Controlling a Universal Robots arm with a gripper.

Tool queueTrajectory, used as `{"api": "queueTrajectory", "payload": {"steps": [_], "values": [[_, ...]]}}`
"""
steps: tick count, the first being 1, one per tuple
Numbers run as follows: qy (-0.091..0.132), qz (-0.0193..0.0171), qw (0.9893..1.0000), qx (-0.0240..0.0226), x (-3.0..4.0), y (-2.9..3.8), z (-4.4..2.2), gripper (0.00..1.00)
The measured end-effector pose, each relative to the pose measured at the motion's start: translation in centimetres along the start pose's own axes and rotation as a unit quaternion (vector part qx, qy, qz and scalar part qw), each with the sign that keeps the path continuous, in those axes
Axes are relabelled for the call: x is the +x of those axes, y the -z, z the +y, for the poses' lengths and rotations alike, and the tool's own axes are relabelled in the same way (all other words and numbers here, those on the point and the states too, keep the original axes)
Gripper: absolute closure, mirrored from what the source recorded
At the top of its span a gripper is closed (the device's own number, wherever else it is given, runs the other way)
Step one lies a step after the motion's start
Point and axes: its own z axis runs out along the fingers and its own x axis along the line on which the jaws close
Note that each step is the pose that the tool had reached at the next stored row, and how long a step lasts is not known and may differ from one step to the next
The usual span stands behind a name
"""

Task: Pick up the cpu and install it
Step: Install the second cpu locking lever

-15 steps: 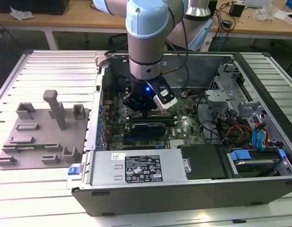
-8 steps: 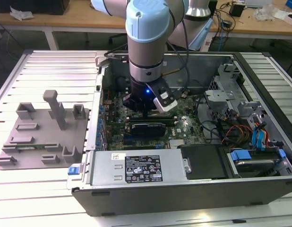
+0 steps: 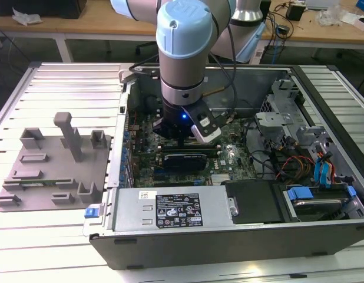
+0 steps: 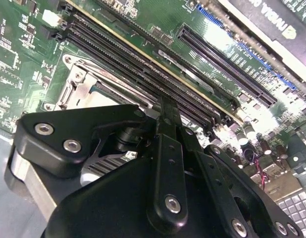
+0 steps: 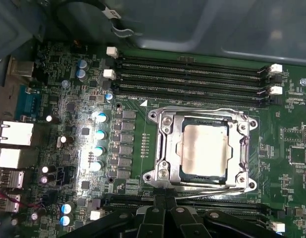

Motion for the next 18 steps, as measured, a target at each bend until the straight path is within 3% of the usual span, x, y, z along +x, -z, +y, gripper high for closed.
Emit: {"api": "queueTrajectory", "payload": {"steps": [3, 8, 9, 12, 15, 18], "values": [[0.0, -0.0008, 1.0, -0.0092, 0.11, 0.02, -0.15, 0.89], [-0.001, -0.0017, 0.9998, -0.0201, 0.63, -0.11, -0.38, 0.89], [-0.001, -0.0022, 0.9996, -0.0275, 0.88, -0.19, -0.38, 0.89], [-0.002, -0.0027, 0.9993, -0.0361, 1.02, -0.62, -0.45, 0.89], [-0.002, -0.0041, 0.9988, -0.0479, 1.04, -0.74, -0.44, 0.89], [-0.002, -0.0042, 0.9987, -0.0506, 1.15, -0.9, -0.46, 0.89]]}}
